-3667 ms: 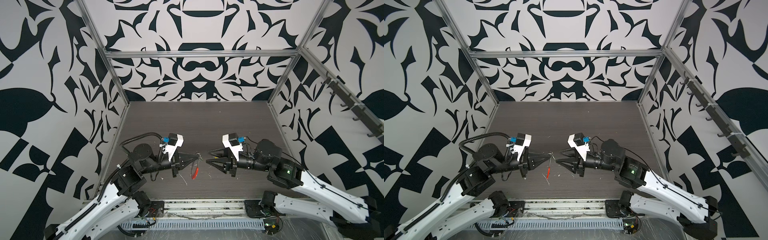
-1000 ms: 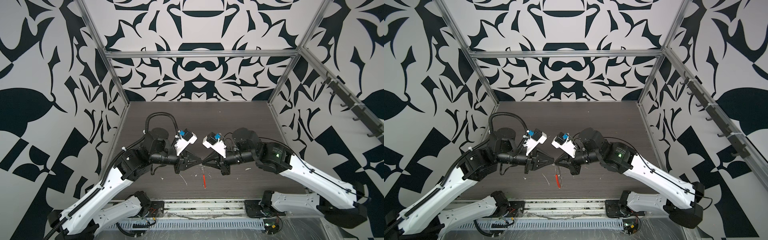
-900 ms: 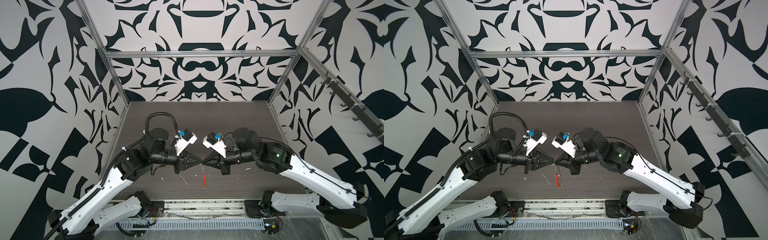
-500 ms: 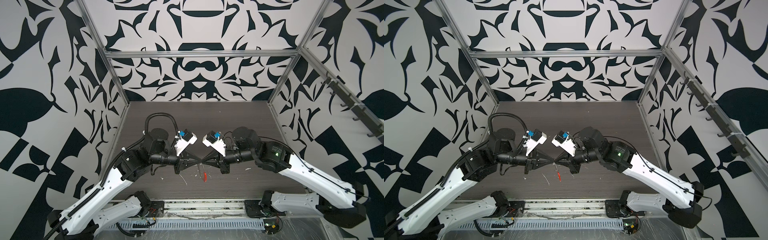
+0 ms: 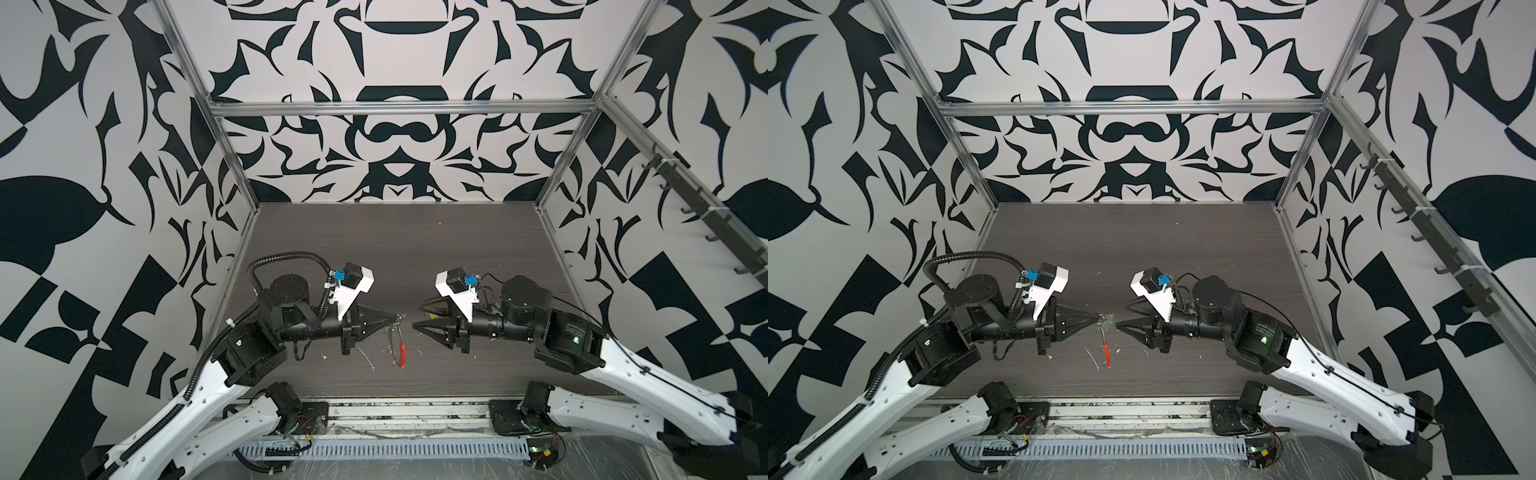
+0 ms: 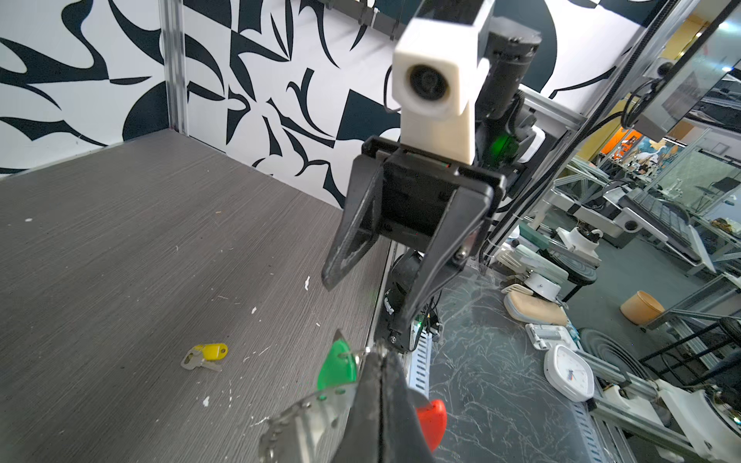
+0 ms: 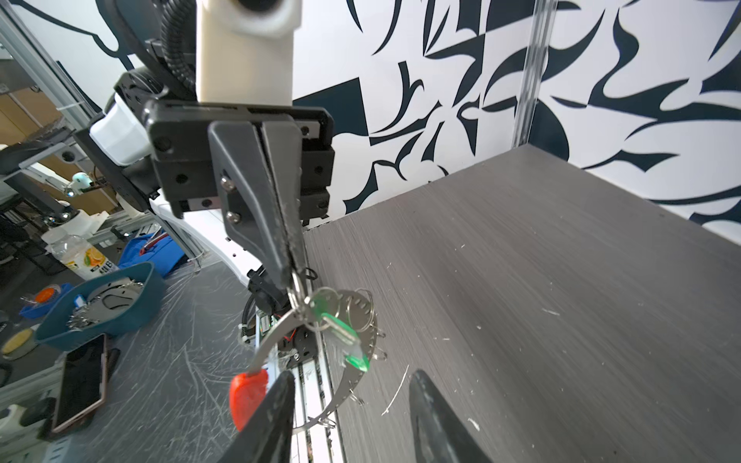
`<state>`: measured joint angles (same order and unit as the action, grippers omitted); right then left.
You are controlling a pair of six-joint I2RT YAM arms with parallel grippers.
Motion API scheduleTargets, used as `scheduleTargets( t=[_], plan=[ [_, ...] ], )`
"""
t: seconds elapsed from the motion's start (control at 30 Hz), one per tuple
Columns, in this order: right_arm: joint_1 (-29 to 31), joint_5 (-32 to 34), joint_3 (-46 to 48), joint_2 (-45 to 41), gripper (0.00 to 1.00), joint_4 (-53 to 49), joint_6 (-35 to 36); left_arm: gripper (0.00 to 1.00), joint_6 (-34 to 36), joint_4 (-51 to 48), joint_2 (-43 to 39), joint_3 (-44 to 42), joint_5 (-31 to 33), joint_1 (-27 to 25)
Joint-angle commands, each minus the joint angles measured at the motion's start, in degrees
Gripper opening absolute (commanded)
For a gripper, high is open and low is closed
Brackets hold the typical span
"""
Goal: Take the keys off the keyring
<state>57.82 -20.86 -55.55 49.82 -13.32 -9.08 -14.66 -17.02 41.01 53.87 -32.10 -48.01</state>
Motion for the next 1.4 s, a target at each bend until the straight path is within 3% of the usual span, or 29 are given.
scheduleTargets(
  t=[0.0,0.3,0.7,0.97,1.37],
  plan=[
    [0.19,-2.48,0.86,-0.06,0.51,8.36,-0.67,0.00,-1.16,4.84,-0.67,-0.52,-1.75,0.00],
    [0.19,-5.28,0.35,1.76,0.53,9.61,-0.32,0.00,-2.16,5.72,0.03,-0.77,-3.31,0.01],
    [0.23,-7.62,-0.34,2.47,0.00,9.14,-0.80,0.00,-3.14,8.36,-1.35,-2.11,-0.05,-0.04],
    [0.25,-7.83,-0.48,3.91,0.00,8.92,-1.87,0.00,-6.59,18.99,-4.16,-7.26,4.42,0.00],
    [1.93,-8.84,-1.27,7.20,0.00,10.34,-1.68,0.00,-8.76,23.85,-2.61,-9.43,5.77,-0.07]
  ],
)
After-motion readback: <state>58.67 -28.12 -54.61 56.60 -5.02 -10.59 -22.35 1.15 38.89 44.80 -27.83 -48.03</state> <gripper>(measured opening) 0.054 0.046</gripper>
